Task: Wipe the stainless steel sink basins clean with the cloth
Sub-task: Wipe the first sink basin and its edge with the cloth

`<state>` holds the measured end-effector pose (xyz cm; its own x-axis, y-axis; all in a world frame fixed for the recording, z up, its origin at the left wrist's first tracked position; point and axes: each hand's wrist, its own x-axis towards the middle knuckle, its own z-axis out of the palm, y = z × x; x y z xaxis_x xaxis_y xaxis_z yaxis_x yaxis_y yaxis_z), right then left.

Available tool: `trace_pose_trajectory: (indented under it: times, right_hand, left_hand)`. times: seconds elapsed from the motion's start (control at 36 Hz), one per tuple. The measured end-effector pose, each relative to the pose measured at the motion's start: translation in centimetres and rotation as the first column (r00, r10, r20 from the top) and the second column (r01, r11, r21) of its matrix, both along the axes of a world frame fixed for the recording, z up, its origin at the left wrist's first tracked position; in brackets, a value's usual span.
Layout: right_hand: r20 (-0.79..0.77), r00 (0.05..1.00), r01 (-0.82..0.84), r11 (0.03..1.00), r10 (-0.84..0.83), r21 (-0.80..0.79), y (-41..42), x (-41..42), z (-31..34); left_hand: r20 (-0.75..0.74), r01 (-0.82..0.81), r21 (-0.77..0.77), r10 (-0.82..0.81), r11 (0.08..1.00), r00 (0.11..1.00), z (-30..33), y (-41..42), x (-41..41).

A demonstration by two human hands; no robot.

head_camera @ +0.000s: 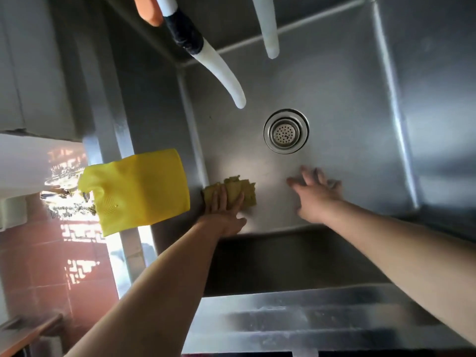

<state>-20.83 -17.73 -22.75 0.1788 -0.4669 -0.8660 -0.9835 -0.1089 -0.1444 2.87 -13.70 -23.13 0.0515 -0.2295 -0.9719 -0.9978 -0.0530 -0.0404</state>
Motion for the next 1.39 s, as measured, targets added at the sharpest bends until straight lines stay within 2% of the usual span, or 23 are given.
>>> trace_pose_trajectory:
  times: [0.11,0.22,0.28,0.33,0.42,0.47,0.53,0.58,0.64,0.67,0.69,0.72,0.75,0.78,0.81,0.89,0.94,1.03,1.08,1.17,1.22,1.31,1.39]
  right_hand:
    - [0.074,0.996,0.050,0.996,-0.055,0.074,-0.9,-1.5,2.6]
    - [0.086,0.985,-0.158,0.979,0.148,0.129,0.4,-4.3,7.0]
    - [0.068,0.986,-0.162,0.971,0.153,0.178,2.0,-5.3,9.6]
    - [0.062,0.996,-0.075,0.982,0.065,0.171,3.6,-6.3,11.4]
    - [0.086,0.979,0.175,0.981,-0.182,0.089,4.7,-7.2,13.6]
    - [0.093,0.955,0.281,0.959,-0.283,0.028,5.1,-7.6,15.0]
    - [0.075,0.971,0.236,0.967,-0.229,-0.100,6.4,-8.0,15.8]
    - [0.056,0.989,0.145,0.941,-0.134,-0.305,7.9,-8.1,15.9]
    - [0.082,0.991,0.135,0.878,-0.109,-0.459,8.9,-8.1,15.8]
    - [0.099,0.989,0.148,0.854,-0.113,-0.499,9.2,-8.1,15.8]
    - [0.112,0.986,0.165,0.838,-0.125,-0.520,9.3,-8.0,15.8]
    - [0.132,0.982,0.186,0.824,-0.136,-0.535,9.3,-8.0,15.7]
    - [0.152,0.977,0.209,0.813,-0.150,-0.543,9.3,-7.9,15.7]
    - [0.169,0.972,0.231,0.808,-0.164,-0.542,9.3,-7.9,15.6]
    - [0.175,0.969,0.242,0.808,-0.175,-0.537,9.3,-7.9,15.6]
    - [0.148,0.970,0.243,0.824,-0.194,-0.512,9.2,-8.0,15.5]
    - [0.128,0.971,0.239,0.838,-0.202,-0.491,9.1,-8.0,15.5]
    - [0.097,0.972,0.233,0.858,-0.213,-0.457,8.9,-8.0,15.4]
    - [0.085,0.973,0.230,0.869,-0.214,-0.438,8.9,-8.1,15.5]
    - [0.073,0.976,0.217,0.873,-0.206,-0.438,8.8,-8.1,15.5]
    - [0.064,0.981,0.193,0.875,-0.184,-0.444,8.8,-8.1,15.5]
    - [0.040,0.990,0.138,0.886,-0.134,-0.442,8.6,-8.1,15.4]
    - [0.030,0.990,0.135,0.881,-0.136,-0.454,8.6,-8.2,15.5]
  left_hand:
    - [-0.002,0.000,0.114,0.000,0.993,1.000,1.6,1.0,-0.8]
    - [-0.100,-0.025,0.179,0.043,0.984,0.994,4.5,0.6,-1.7]
    - [-0.152,0.025,0.126,-0.005,0.992,0.988,5.6,1.0,-1.8]
    - [-0.214,0.078,0.073,-0.061,0.994,0.975,6.3,1.5,-2.0]
    - [-0.237,0.106,0.003,-0.102,0.994,0.966,7.2,1.8,-2.4]
    - [-0.242,0.107,-0.036,-0.113,0.994,0.964,7.3,1.7,-2.5]
    - [-0.218,0.021,-0.014,-0.023,1.000,0.976,7.3,2.1,-2.3]
    - [-0.174,-0.065,0.010,0.065,0.998,0.982,5.3,2.2,-1.2]
    - [-0.237,0.013,0.064,0.002,0.998,0.971,4.4,1.8,-0.3]
    - [-0.361,-0.088,0.099,0.118,0.991,0.925,1.6,2.4,0.5]
    - [-0.423,-0.373,0.208,0.427,0.904,0.799,0.6,2.7,0.5]
    - [-0.371,-0.481,0.219,0.528,0.849,0.764,-0.4,2.4,0.4]
    - [-0.376,-0.306,0.149,0.340,0.940,0.862,-1.8,2.9,0.6]
    - [-0.321,-0.214,0.169,0.259,0.962,0.911,-2.3,2.6,0.5]
    - [-0.247,-0.187,0.171,0.226,0.967,0.942,-0.9,2.3,-0.7]
    - [-0.114,-0.294,0.337,0.349,0.894,0.930,1.4,1.6,-3.6]
    - [-0.028,-0.345,0.319,0.373,0.883,0.928,2.5,1.2,-5.4]
    - [-0.111,-0.357,0.180,0.379,0.917,0.919,3.2,1.1,-8.2]
    - [-0.148,-0.264,0.193,0.294,0.945,0.944,3.8,1.0,-10.0]
    - [-0.186,-0.246,0.196,0.283,0.949,0.941,3.2,0.3,-12.2]
    - [-0.265,-0.162,0.107,0.185,0.981,0.946,2.8,-0.7,-12.9]
    - [-0.294,-0.045,0.036,0.054,0.998,0.954,3.4,-1.4,-12.5]
    - [-0.306,-0.010,0.131,0.050,0.991,0.951,3.4,-2.4,-11.8]
